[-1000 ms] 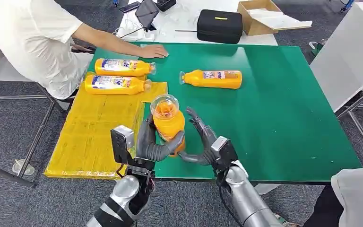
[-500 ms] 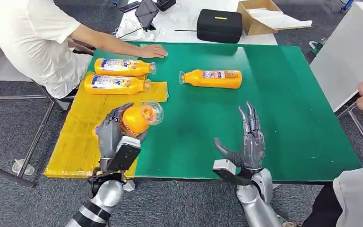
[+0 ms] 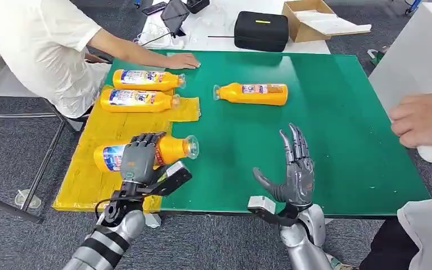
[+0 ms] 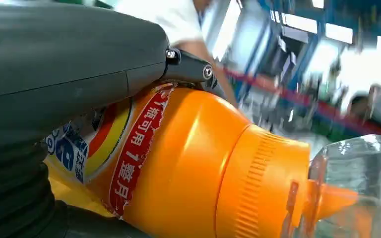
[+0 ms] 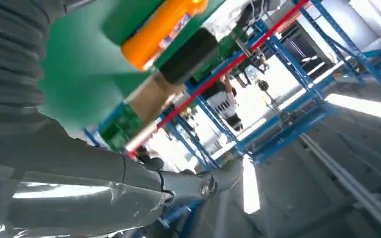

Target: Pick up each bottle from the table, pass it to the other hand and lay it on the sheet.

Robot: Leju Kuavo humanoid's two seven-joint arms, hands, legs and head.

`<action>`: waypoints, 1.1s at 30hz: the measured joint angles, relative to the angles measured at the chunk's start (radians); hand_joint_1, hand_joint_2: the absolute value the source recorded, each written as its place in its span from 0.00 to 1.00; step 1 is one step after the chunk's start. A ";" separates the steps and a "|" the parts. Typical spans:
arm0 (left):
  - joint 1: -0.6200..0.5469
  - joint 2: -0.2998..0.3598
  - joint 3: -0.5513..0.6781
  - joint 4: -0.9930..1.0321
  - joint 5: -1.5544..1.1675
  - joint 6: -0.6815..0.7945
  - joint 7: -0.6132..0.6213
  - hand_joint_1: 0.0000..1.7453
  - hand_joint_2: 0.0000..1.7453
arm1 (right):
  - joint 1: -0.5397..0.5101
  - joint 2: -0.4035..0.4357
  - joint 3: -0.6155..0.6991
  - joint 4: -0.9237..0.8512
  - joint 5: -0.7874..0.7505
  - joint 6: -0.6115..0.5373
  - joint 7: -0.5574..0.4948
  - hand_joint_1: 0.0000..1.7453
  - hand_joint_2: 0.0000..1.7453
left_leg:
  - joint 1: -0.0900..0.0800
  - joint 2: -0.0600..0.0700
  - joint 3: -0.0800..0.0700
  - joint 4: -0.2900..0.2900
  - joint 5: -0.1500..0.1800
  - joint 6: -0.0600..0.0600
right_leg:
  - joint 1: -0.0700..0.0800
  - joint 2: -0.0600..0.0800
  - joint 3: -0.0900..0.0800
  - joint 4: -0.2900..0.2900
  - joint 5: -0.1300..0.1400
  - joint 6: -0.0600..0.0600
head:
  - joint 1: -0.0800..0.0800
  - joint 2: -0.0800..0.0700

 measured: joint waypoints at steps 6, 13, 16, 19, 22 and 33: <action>-0.104 0.003 0.000 0.189 0.029 -0.194 0.002 1.00 1.00 | -0.031 -0.019 0.090 0.082 -0.177 0.000 0.000 0.00 1.00 | 0.000 0.000 0.000 0.000 0.001 0.000 | 0.000 0.000 0.000 0.000 0.000 0.000 | 0.000 0.000; -0.179 0.005 -0.003 0.336 0.019 -0.267 -0.011 1.00 1.00 | -0.060 -0.047 0.192 0.147 -0.251 0.002 0.000 0.00 1.00 | 0.000 0.000 0.000 0.000 0.001 0.000 | 0.000 0.000 0.000 0.000 0.000 0.000 | 0.000 0.000; -0.192 0.005 -0.005 0.362 0.015 -0.270 -0.011 1.00 1.00 | -0.064 -0.053 0.211 0.160 -0.254 0.002 0.000 0.00 1.00 | 0.000 0.000 0.000 0.000 0.000 0.000 | 0.000 0.000 0.000 0.000 0.000 0.000 | 0.000 0.000; -0.200 0.005 -0.011 0.379 0.014 -0.271 -0.012 0.87 1.00 | -0.067 -0.058 0.222 0.170 -0.254 0.002 0.000 0.00 1.00 | 0.000 0.000 0.000 0.000 0.000 0.000 | 0.000 0.000 0.000 0.000 0.000 0.000 | 0.000 0.000; -0.207 0.005 -0.015 0.391 0.007 -0.286 -0.015 0.13 1.00 | -0.069 -0.062 0.232 0.177 -0.266 0.004 0.000 0.00 1.00 | 0.000 0.000 0.000 0.000 0.001 0.000 | 0.000 0.000 0.000 0.000 0.000 0.000 | 0.000 0.000; -0.256 -0.001 -0.036 0.447 0.010 -0.404 0.016 0.00 1.00 | -0.092 -0.075 0.293 0.212 -0.322 0.004 0.000 0.00 1.00 | 0.000 0.000 0.000 0.000 0.001 -0.001 | 0.000 0.000 0.000 0.001 0.000 0.000 | 0.000 0.000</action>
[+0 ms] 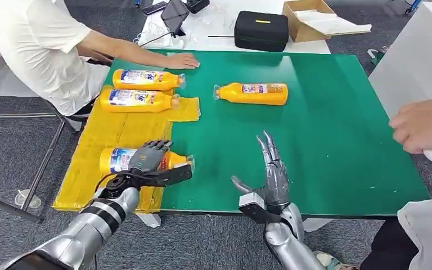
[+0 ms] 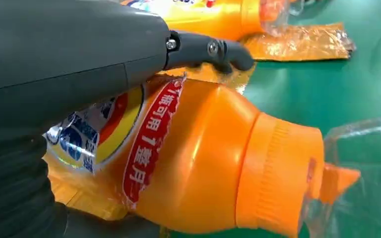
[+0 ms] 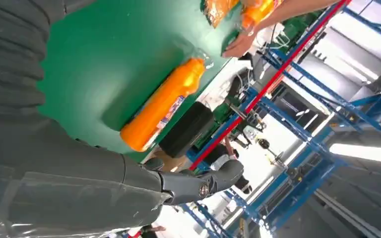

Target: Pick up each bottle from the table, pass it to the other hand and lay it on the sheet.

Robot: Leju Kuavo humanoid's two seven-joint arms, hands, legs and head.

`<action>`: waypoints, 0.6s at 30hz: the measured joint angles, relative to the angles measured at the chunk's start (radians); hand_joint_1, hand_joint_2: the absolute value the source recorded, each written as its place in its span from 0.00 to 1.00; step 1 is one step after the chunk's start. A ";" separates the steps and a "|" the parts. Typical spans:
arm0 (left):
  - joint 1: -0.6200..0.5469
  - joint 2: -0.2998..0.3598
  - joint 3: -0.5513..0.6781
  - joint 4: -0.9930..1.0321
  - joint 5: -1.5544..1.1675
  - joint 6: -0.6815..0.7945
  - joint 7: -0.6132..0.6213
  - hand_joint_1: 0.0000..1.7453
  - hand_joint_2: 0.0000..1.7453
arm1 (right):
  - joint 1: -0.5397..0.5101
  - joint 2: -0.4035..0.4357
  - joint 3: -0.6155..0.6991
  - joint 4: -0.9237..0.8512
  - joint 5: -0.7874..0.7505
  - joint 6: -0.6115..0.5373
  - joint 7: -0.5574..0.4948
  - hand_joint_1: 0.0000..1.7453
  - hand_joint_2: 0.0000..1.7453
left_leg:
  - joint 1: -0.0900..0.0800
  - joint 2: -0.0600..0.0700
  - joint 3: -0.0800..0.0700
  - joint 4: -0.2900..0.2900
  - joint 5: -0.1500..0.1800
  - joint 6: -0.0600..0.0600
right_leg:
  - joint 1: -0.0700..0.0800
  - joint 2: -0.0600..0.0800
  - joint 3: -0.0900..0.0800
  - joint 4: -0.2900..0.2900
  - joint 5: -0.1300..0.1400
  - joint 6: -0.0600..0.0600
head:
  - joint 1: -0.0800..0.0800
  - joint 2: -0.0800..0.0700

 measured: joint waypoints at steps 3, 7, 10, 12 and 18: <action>-0.006 -0.003 0.000 0.007 0.014 -0.030 0.014 0.00 1.00 | -0.001 -0.003 0.013 0.007 -0.014 0.001 0.000 0.00 1.00 | 0.000 0.000 0.000 0.000 0.000 0.000 | 0.000 0.000 0.000 0.000 0.000 0.000 | 0.000 0.000; -0.016 -0.003 -0.002 0.016 0.017 -0.050 0.015 0.00 1.00 | -0.006 -0.004 0.024 0.015 -0.023 0.008 0.000 0.00 1.00 | 0.000 0.000 0.000 0.000 0.000 0.000 | 0.000 0.000 0.000 0.000 0.000 0.000 | 0.000 0.000; -0.018 -0.008 -0.002 0.018 0.036 -0.051 0.015 0.00 1.00 | -0.007 -0.005 0.032 0.022 -0.029 0.010 0.000 0.00 1.00 | 0.000 0.000 0.000 0.000 0.000 0.000 | 0.000 0.000 0.000 0.000 0.000 0.000 | 0.000 0.000; -0.018 -0.011 0.000 0.019 0.056 -0.052 0.014 0.00 1.00 | -0.009 -0.006 0.037 0.025 -0.033 0.010 0.000 0.00 1.00 | 0.000 0.000 0.000 0.000 0.000 0.000 | 0.000 0.000 0.000 0.000 0.000 0.000 | 0.000 0.000; -0.013 -0.023 0.004 0.018 0.101 -0.032 -0.042 0.00 1.00 | -0.011 -0.008 0.045 0.035 -0.035 0.008 0.000 0.00 1.00 | 0.000 0.000 0.000 0.000 0.000 0.000 | 0.000 0.000 0.000 0.000 0.000 0.000 | 0.000 0.000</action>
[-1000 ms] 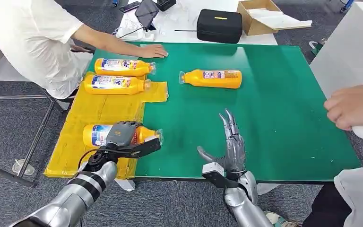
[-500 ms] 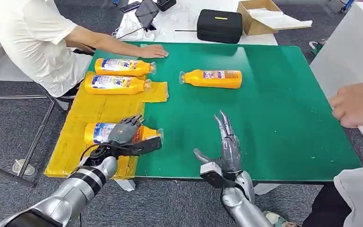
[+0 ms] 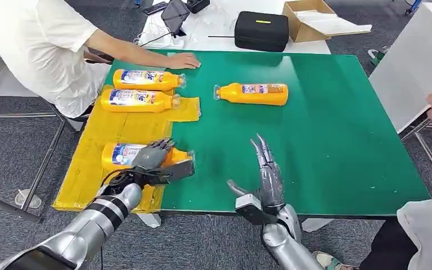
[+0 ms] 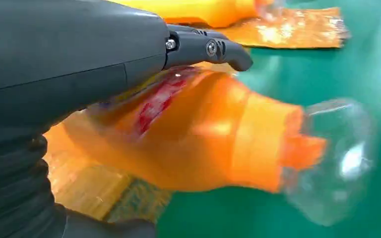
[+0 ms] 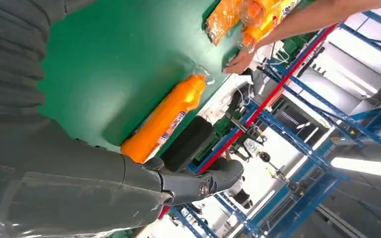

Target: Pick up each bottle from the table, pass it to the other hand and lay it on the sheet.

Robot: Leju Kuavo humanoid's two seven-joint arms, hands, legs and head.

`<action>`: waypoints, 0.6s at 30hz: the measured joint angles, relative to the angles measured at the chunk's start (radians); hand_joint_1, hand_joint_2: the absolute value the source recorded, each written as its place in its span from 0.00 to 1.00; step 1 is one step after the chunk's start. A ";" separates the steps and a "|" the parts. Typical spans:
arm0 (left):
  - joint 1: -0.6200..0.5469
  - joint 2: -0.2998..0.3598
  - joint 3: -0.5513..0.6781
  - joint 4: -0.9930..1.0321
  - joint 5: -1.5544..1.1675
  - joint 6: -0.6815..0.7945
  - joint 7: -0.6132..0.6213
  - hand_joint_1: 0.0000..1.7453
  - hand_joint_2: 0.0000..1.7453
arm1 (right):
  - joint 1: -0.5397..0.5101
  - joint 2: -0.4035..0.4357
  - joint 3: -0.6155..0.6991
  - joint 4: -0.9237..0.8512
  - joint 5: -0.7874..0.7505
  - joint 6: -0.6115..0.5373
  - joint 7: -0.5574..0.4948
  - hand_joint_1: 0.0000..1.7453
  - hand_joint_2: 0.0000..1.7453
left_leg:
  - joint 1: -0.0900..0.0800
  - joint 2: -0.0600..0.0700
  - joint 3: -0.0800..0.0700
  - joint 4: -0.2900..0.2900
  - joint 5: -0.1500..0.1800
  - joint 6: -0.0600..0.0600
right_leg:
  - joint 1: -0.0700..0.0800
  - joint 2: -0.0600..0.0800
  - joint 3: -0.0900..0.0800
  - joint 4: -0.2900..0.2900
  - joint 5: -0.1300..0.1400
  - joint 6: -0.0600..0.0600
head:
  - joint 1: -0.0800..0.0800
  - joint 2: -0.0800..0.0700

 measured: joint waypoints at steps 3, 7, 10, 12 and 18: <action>0.010 -0.007 0.001 -0.008 0.010 0.010 -0.021 0.00 1.00 | 0.000 -0.002 0.003 0.005 0.000 -0.001 0.000 0.00 1.00 | 0.000 0.000 0.000 0.000 0.000 0.000 | 0.000 0.000 0.000 0.000 0.000 0.000 | 0.000 0.000; 0.033 -0.012 0.000 -0.034 0.012 0.042 -0.074 0.00 0.00 | 0.001 -0.003 0.009 0.008 0.002 -0.001 0.000 0.00 1.00 | 0.000 0.000 0.000 0.000 0.000 0.000 | 0.000 0.000 -0.001 0.000 0.000 0.000 | 0.000 0.000; 0.051 -0.016 -0.001 -0.060 0.027 0.064 -0.102 0.00 0.00 | 0.001 -0.005 0.014 0.010 0.006 -0.001 0.000 0.00 1.00 | 0.000 0.000 0.000 0.000 0.000 0.000 | 0.000 0.000 -0.001 0.000 0.000 0.000 | 0.000 0.000; 0.074 -0.016 -0.001 -0.097 0.047 0.080 -0.120 0.00 0.00 | 0.006 -0.007 0.015 0.010 0.014 -0.005 0.000 0.00 1.00 | 0.000 0.000 0.000 0.000 0.000 0.000 | 0.000 0.000 -0.001 0.000 0.000 0.000 | 0.000 0.000; 0.146 -0.014 -0.010 -0.229 0.080 0.100 -0.143 0.00 0.00 | 0.031 -0.011 0.015 0.003 0.030 -0.010 0.000 0.00 1.00 | 0.000 0.000 -0.001 0.000 0.000 0.000 | 0.000 0.000 -0.001 0.000 0.000 0.000 | 0.000 0.000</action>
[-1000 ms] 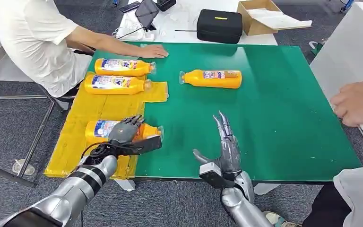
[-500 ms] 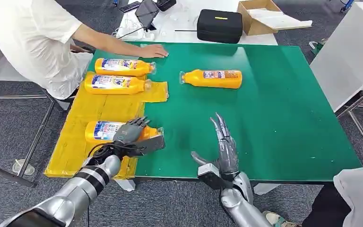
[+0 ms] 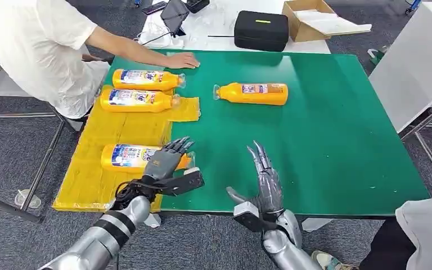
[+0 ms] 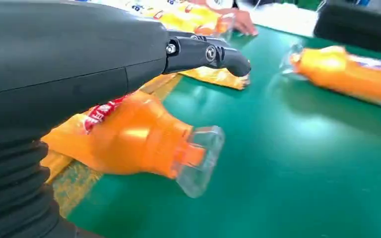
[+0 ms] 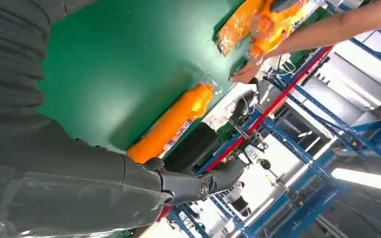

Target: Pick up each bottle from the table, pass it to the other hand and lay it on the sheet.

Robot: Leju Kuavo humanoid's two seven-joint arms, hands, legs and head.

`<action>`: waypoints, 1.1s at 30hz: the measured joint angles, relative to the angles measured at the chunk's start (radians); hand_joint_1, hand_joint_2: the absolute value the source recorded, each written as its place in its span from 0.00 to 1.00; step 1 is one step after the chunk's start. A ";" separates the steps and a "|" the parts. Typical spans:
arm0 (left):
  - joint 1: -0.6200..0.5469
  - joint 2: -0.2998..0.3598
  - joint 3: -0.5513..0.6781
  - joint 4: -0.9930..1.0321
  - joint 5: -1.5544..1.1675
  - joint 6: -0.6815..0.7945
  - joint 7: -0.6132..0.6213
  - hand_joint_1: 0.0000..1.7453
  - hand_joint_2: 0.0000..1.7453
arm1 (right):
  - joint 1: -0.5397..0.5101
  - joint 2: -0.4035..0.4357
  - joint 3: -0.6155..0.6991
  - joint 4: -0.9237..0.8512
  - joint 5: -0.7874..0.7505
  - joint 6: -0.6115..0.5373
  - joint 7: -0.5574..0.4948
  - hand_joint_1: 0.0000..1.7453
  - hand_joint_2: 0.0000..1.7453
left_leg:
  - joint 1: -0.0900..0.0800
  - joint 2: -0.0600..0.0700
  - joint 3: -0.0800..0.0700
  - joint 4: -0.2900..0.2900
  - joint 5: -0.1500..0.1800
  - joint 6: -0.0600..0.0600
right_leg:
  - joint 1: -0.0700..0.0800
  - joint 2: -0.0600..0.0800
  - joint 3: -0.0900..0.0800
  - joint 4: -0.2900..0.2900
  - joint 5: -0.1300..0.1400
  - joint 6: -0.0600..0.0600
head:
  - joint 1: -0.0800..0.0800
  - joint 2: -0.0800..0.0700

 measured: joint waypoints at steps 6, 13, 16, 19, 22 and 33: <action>0.054 0.017 -0.019 -0.113 0.000 0.042 0.007 0.00 0.00 | 0.023 -0.002 -0.015 -0.021 0.009 -0.001 0.000 0.00 1.00 | 0.000 0.000 0.000 0.000 0.000 0.000 | 0.000 0.000 0.000 0.000 0.000 0.000 | 0.000 0.000; 0.080 0.032 -0.032 -0.180 -0.001 0.062 0.011 0.00 0.00 | 0.031 -0.002 -0.023 -0.043 0.000 -0.002 0.000 0.00 1.00 | 0.000 0.000 0.000 0.000 0.000 0.000 | 0.000 0.000 0.000 0.000 0.000 0.000 | 0.000 0.000; 0.083 0.036 -0.037 -0.193 -0.001 0.064 0.012 0.00 0.00 | 0.035 -0.002 -0.023 -0.049 -0.010 -0.002 0.000 0.00 1.00 | 0.000 0.000 0.000 0.000 0.000 0.000 | 0.000 0.000 0.000 0.000 0.000 0.000 | 0.000 0.000; 0.088 0.037 -0.044 -0.206 0.010 0.085 0.008 0.00 1.00 | 0.042 -0.002 -0.024 -0.073 -0.062 0.008 0.000 0.00 1.00 | 0.000 0.000 0.000 0.000 0.000 0.000 | 0.000 0.000 0.000 0.000 0.000 0.000 | 0.000 0.000; 0.114 0.038 -0.044 -0.243 0.077 0.101 -0.024 0.00 1.00 | 0.055 0.000 -0.033 -0.107 -0.106 0.029 0.000 0.00 1.00 | 0.000 0.000 0.000 0.000 0.000 0.000 | 0.000 0.000 0.000 0.000 0.000 0.000 | 0.000 0.000; 0.330 -0.035 -0.042 -0.490 0.633 -0.040 0.066 0.00 1.00 | 0.078 0.013 -0.341 -0.020 0.661 0.003 0.210 0.00 1.00 | -0.001 -0.003 -0.002 0.000 -0.001 0.001 | -0.001 -0.002 -0.001 -0.001 0.000 0.000 | 0.000 0.000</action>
